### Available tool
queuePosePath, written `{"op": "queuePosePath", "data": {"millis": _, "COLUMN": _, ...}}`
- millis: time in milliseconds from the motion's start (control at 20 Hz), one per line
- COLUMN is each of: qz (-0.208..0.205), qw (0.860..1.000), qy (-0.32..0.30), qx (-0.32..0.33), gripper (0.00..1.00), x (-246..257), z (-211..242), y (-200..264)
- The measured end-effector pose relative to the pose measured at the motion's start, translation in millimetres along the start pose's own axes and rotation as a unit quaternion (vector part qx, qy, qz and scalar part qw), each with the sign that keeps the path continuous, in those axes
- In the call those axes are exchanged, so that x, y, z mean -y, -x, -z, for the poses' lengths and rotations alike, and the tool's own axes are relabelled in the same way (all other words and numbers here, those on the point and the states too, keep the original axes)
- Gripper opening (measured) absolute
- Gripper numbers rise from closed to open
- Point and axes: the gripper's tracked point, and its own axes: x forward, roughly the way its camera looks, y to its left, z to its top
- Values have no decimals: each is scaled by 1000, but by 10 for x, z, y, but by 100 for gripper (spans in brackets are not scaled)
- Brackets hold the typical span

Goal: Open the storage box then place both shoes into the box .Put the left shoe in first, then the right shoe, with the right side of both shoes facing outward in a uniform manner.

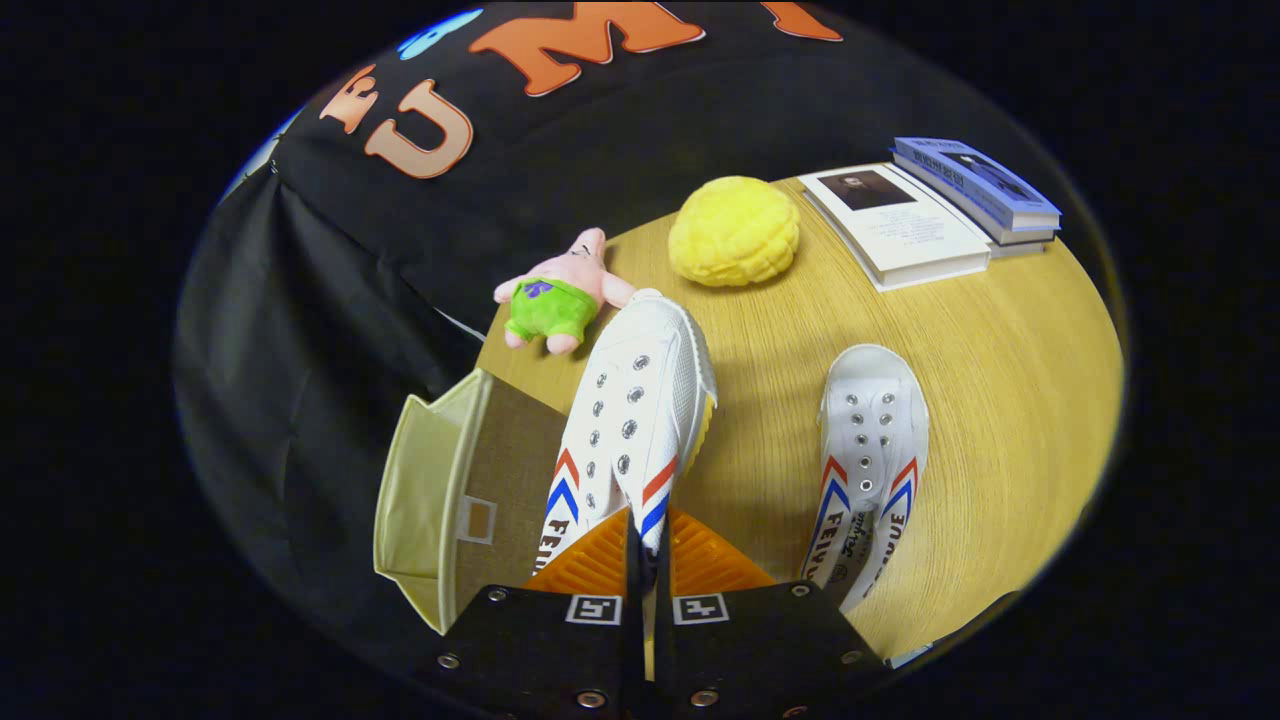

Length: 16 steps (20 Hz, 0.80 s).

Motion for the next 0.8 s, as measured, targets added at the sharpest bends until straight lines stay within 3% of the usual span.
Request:
{"op": "queuePosePath", "data": {"millis": 200, "qz": -47, "qw": 998, "qy": 35, "qx": 21, "gripper": 4, "x": -641, "z": -187, "y": 258}}
{"op": "queuePosePath", "data": {"millis": 450, "qz": -100, "qw": 991, "qy": 82, "qx": 15, "gripper": 4, "x": -1355, "z": -146, "y": 149}}
{"op": "queuePosePath", "data": {"millis": 800, "qz": -111, "qw": 979, "qy": 173, "qx": -10, "gripper": 4, "x": -2053, "z": 140, "y": -355}}
